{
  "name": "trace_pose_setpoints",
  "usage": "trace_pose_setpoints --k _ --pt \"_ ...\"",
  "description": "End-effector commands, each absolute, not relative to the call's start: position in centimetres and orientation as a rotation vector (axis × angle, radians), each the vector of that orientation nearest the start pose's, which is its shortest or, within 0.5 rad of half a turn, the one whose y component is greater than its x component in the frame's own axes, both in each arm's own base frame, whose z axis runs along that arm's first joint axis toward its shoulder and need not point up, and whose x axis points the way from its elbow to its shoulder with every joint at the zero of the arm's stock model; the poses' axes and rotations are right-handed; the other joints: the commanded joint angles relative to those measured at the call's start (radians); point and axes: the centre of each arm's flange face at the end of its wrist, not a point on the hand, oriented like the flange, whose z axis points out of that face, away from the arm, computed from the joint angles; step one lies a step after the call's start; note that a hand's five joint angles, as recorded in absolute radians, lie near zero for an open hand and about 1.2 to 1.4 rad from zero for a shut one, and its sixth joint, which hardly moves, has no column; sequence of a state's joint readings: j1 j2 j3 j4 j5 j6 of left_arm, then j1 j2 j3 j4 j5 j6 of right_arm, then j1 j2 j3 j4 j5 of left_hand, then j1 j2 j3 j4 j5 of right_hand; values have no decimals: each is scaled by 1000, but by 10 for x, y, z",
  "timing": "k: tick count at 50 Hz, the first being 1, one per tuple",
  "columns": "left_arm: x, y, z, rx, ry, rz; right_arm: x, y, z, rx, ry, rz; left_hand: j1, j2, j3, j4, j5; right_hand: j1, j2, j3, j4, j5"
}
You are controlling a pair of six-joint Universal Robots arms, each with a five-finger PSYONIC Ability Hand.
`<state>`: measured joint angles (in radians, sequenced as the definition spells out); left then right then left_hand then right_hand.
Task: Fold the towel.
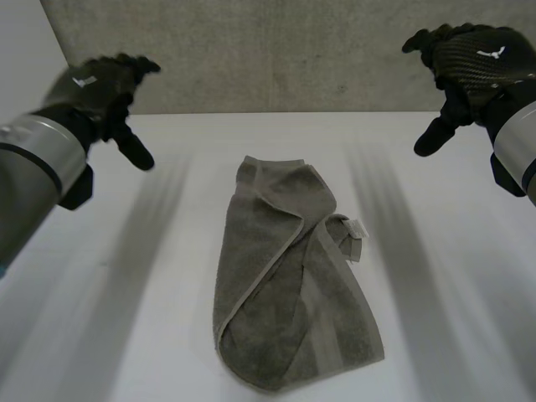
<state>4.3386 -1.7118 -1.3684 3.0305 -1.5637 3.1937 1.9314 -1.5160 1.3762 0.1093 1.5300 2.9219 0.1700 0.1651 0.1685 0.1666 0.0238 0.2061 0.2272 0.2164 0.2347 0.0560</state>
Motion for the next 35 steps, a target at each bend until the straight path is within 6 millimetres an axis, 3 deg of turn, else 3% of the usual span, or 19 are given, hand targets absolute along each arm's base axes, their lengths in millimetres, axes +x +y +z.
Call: trace_pose_setpoints --k 1,2,3,5,6,7,8,10,13,15,23,33,35 --pt "-269 -268 268 721 2538 -2179 245 -247 320 -840 2103 -2037 58 63 60 62 30 -32 -53 -42 -60 -56" --pt "-276 -266 254 809 2562 -2133 245 -247 320 -841 2104 -2036 67 72 68 70 39 -32 -53 -42 -60 -56" --pt "-276 -266 254 810 2562 -2133 246 -243 310 -927 2149 -1977 67 72 68 70 39 -32 -53 -42 -60 -56" --pt "-286 -260 229 1012 2546 -2036 249 -236 299 -1024 2189 -1900 70 75 71 73 42 -32 -53 -42 -60 -56" --pt "-286 -260 229 1013 2546 -2035 252 -227 287 -1111 2213 -1806 70 75 71 73 42 -32 -53 -42 -60 -56" --pt "-288 -257 217 1116 2521 -1983 255 -216 273 -1186 2223 -1715 70 75 71 73 42 -32 -53 -42 -60 -56" --pt "-290 -255 206 1213 2496 -1939 255 -216 273 -1187 2223 -1714 70 75 71 73 42 -32 -53 -42 -60 -56" --pt "-292 -251 195 1320 2462 -1905 257 -197 246 -1285 2204 -1555 67 72 69 70 39 -32 -53 -42 -60 -56" --pt "-299 -247 182 1485 2376 -1920 259 -190 235 -1307 2176 -1502 67 72 68 70 39 -32 -53 -42 -60 -56" --pt "-303 -248 178 1539 2327 -1960 259 -182 215 -1306 2130 -1455 67 72 68 70 39 -32 -53 -42 -60 -56" --pt "-324 -267 168 1575 2159 -2145 255 -168 170 -1308 2121 -1453 281 286 283 285 253 -32 -53 -42 -60 -56" --pt "-347 -287 145 1607 2143 -2154 247 -151 150 -1317 2150 -1392 281 286 283 285 253 -32 -53 -42 -60 -56" --pt "-359 -293 137 1628 2121 -2170 247 -150 148 -1317 2147 -1395 281 286 283 285 253 -32 -53 -42 -60 -56"
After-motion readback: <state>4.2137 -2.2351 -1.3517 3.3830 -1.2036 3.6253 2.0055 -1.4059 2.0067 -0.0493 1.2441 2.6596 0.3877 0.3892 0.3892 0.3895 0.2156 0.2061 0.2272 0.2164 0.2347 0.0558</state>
